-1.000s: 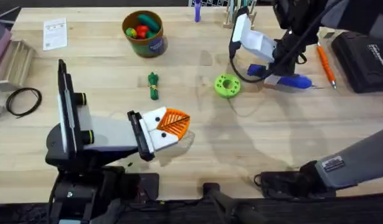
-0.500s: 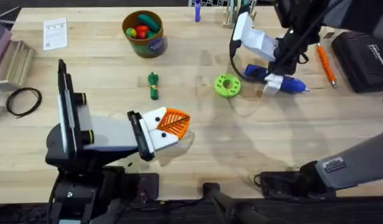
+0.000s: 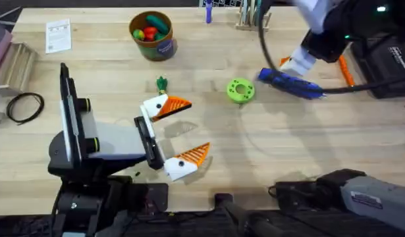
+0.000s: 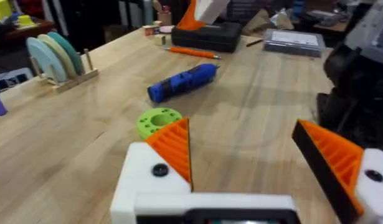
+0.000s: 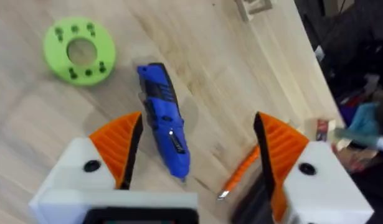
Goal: Pick up the gripper from the table and insert it into the empty holder that is missing its gripper. Then pick up a screw, insert it into the mounting hole, and use the screwdriver to tighten it. Finally, clean up the table by picking up the vegetable and placing it into the bucket.
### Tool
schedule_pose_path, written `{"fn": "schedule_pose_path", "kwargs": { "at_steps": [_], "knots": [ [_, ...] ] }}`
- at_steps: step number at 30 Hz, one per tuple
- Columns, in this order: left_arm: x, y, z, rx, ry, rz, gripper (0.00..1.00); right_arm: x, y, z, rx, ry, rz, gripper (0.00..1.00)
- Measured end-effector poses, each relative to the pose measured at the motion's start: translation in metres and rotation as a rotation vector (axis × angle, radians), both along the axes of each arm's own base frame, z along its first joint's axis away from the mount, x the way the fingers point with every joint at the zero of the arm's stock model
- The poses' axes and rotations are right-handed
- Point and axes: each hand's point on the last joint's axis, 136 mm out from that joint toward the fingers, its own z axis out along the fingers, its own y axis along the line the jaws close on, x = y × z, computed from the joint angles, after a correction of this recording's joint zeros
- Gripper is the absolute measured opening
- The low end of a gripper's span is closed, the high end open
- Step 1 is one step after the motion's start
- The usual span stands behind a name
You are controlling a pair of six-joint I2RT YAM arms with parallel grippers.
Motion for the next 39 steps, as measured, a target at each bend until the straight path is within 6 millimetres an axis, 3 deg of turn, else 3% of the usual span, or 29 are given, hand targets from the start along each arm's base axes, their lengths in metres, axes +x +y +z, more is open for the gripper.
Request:
{"fn": "schedule_pose_path", "kwargs": {
  "at_steps": [6,13,17,22,28,33,39],
  "knots": [
    [0.017,0.008,0.000,-0.020,0.048,0.113,0.986,-0.020,-0.005,0.025,0.291,-0.054,-0.355,0.991],
    [0.038,0.033,-0.004,0.022,0.233,0.357,0.986,-0.079,-0.021,0.042,0.475,-0.040,-0.606,0.991],
    [0.049,0.051,0.020,0.084,0.270,0.488,0.986,-0.106,-0.028,0.052,0.565,-0.103,-0.646,0.991],
    [0.066,0.070,0.049,0.171,0.369,0.613,0.986,-0.127,-0.032,0.031,0.648,-0.149,-0.674,0.991],
    [0.083,0.086,0.041,0.324,0.631,0.687,0.985,-0.135,-0.030,-0.016,0.636,-0.068,-0.700,0.991],
    [0.107,0.090,0.038,0.385,0.731,0.701,0.985,-0.129,-0.027,-0.020,0.648,-0.069,-0.696,0.991],
    [0.123,0.098,0.017,0.454,0.869,0.738,0.985,-0.129,-0.026,-0.020,0.650,-0.067,-0.694,0.992]
  ]
}}
